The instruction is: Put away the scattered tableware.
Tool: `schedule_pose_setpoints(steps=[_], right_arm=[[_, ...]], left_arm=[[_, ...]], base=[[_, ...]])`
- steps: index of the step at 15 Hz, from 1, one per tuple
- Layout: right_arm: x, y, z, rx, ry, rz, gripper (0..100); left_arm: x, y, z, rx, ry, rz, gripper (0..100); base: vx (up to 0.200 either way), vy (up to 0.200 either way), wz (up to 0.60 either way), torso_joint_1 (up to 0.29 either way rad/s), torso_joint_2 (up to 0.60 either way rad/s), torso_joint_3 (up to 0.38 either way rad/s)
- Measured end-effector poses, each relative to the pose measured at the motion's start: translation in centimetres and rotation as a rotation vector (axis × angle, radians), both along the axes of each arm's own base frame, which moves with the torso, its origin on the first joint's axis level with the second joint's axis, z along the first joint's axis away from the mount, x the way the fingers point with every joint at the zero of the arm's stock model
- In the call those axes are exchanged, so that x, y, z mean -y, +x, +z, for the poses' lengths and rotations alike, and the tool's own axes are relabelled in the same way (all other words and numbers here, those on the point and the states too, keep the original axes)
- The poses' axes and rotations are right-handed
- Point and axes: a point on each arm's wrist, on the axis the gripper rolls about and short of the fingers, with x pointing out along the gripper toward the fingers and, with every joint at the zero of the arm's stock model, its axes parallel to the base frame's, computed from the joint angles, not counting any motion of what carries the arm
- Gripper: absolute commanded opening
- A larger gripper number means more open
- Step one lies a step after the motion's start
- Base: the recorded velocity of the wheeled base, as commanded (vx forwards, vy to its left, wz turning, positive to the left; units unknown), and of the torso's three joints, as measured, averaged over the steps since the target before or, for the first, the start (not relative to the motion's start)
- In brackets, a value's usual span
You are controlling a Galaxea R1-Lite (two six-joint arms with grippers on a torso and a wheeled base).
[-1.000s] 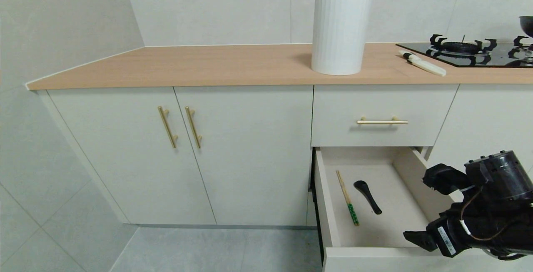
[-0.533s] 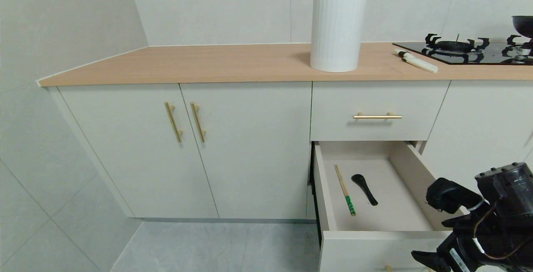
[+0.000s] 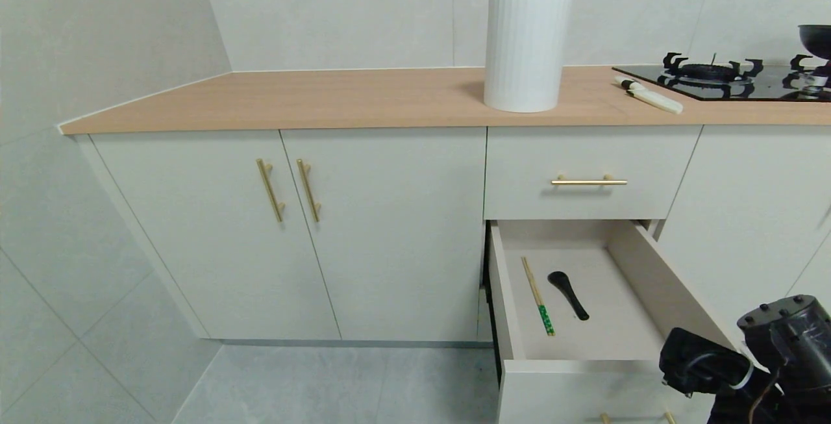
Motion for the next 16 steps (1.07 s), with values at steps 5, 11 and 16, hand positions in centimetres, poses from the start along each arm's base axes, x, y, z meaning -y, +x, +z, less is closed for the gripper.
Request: schedule_pose_setpoints(steps=[5,11,16], right_arm=[[-0.4,0.4,-1.0,-0.044,-0.022,0.01,100],[-1.3,2.3,-2.0,-0.038,0.018,-0.075,100],[-1.8,4.6,-3.4,0.009,0.059,-0.18,100]], left_arm=[[0.0,0.0,0.0,0.0,0.0,0.0,100],[0.0,0.0,0.0,0.0,0.0,0.0,100],[0.0,0.0,0.0,0.0,0.0,0.0,100]], base=[[0.0,0.0,0.0,0.0,0.0,0.0],[0.0,0.0,0.0,0.0,0.0,0.0],[0.0,0.0,0.0,0.0,0.0,0.0]])
